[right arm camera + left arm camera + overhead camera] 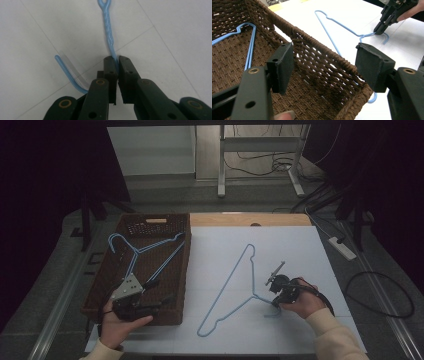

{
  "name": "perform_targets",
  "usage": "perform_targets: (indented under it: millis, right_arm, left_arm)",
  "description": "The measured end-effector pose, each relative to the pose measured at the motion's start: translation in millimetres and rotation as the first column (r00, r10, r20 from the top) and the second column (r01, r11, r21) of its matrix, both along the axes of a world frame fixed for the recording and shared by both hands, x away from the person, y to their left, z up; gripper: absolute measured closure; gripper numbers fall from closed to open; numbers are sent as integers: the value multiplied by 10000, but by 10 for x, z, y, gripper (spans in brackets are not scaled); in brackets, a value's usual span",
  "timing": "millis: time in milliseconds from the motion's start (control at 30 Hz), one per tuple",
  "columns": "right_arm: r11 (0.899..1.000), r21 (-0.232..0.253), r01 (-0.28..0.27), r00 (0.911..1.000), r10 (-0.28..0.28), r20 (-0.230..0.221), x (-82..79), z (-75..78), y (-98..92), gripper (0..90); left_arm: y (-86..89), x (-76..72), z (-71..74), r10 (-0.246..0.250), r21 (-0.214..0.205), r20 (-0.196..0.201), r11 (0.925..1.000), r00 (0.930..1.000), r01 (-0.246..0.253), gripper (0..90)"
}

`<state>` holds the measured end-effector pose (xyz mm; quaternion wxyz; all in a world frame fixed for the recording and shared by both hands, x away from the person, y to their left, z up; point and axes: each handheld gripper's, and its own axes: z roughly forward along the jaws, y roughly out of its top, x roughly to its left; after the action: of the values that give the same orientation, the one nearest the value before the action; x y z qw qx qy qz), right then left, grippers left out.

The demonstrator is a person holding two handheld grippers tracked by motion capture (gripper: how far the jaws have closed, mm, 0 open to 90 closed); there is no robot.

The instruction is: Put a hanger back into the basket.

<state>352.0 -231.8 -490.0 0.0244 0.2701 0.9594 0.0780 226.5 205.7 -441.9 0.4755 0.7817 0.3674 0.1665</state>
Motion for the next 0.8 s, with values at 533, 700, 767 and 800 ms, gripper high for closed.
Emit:
perform_targets:
  millis: [533,700,767,800]
  right_arm:
    - [9969,779,-100,9999,94,87,-46,339,58,859]
    - [9968,799,-25,10000,20,69,-43,383,79,860]
    - [9966,818,-18,10000,12,81,-43,383,79,860]
    - [9966,827,-12,10000,5,76,-43,385,79,860]
  left_arm:
    - [-102,-25,44,-212,30,68,9998,9998,212,319]
    - [-167,-44,70,-339,48,66,9994,9994,339,319]
    - [-182,-44,74,-359,54,62,9993,9993,359,319]
    - [-204,-43,79,-388,50,39,9992,9992,388,319]
